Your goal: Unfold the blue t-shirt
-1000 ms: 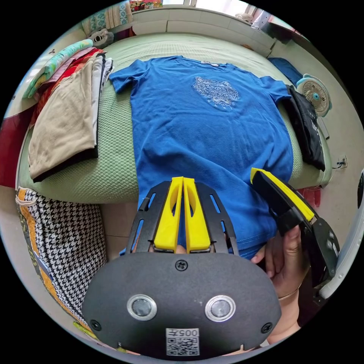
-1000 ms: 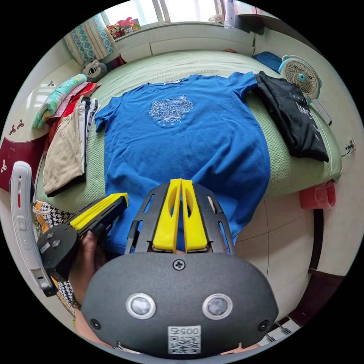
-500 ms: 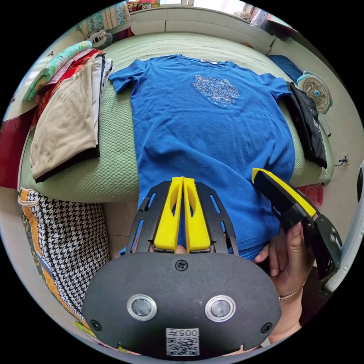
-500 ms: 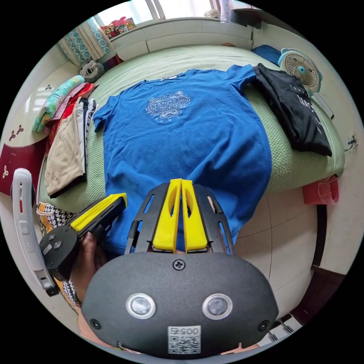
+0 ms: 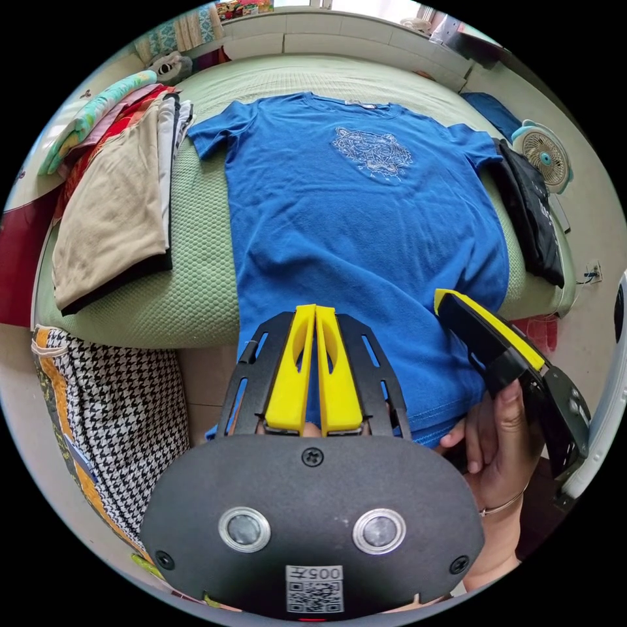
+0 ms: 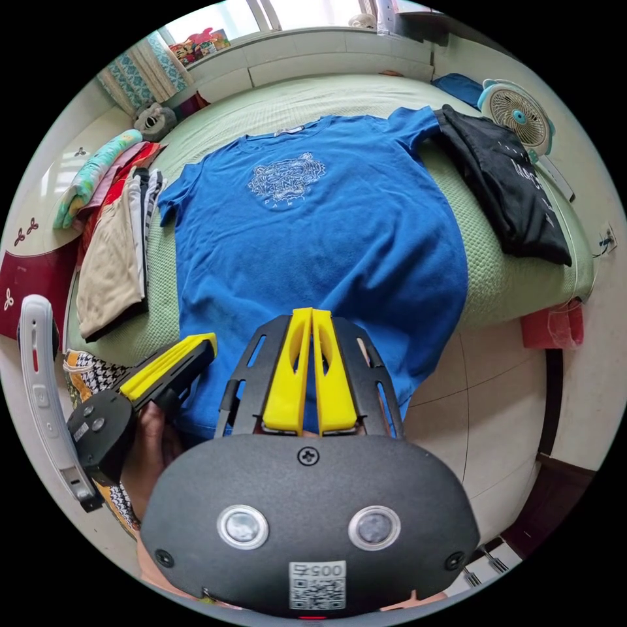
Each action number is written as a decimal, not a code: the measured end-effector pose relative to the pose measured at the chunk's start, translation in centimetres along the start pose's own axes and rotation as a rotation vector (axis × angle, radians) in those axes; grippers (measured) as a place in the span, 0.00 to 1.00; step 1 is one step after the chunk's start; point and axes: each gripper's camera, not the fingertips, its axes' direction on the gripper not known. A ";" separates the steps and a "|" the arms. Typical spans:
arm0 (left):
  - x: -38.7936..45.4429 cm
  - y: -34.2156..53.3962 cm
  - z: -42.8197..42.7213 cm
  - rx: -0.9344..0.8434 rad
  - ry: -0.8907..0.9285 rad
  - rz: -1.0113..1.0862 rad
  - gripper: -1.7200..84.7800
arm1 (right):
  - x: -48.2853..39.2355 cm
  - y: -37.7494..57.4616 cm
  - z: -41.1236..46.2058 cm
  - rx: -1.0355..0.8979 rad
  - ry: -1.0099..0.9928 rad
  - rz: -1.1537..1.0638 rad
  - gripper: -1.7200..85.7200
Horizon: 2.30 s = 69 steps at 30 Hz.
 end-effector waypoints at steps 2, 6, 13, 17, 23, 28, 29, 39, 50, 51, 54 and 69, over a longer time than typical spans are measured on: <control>0.1 -0.1 0.1 0.000 -0.005 0.001 0.02 | -0.1 -0.1 0.1 -0.002 0.003 -0.003 0.01; 0.4 -0.3 0.4 -0.007 -0.014 -0.001 0.02 | -0.2 -0.2 0.2 0.000 0.004 -0.012 0.01; 0.9 -0.5 0.8 -0.019 -0.026 -0.011 0.02 | -0.1 -0.4 0.4 -0.006 -0.008 -0.020 0.01; 1.4 -0.5 0.9 -0.024 -0.038 -0.008 0.02 | 0.1 -0.3 0.3 -0.006 -0.016 -0.016 0.01; 2.8 -0.6 1.2 -0.030 -0.104 0.009 0.02 | 0.2 -0.2 0.3 -0.005 -0.017 -0.023 0.01; 4.1 -0.7 1.6 -0.048 -0.186 0.034 0.02 | -0.2 -0.1 0.4 0.000 -0.009 -0.048 0.01; 4.1 -0.8 1.8 -0.056 -0.187 0.029 0.02 | -0.3 -0.1 0.4 0.000 -0.008 -0.050 0.01; 3.2 -0.6 2.0 -0.055 -0.119 -0.003 0.02 | 0.0 0.0 0.4 -0.007 -0.009 -0.054 0.01; 1.8 -0.4 2.2 -0.027 -0.050 0.024 0.02 | 0.4 -0.3 0.6 -0.030 0.010 -0.021 0.01; 1.4 -0.4 2.3 -0.029 -0.027 0.019 0.02 | 0.2 -0.3 0.6 -0.029 0.023 -0.023 0.01; 0.4 -0.5 2.7 -0.035 0.049 0.003 0.02 | -0.3 -0.3 0.6 -0.015 0.039 -0.032 0.01; -2.4 -0.9 3.4 -0.016 0.108 -0.019 0.02 | 1.5 0.1 0.3 -0.009 -0.161 0.043 0.01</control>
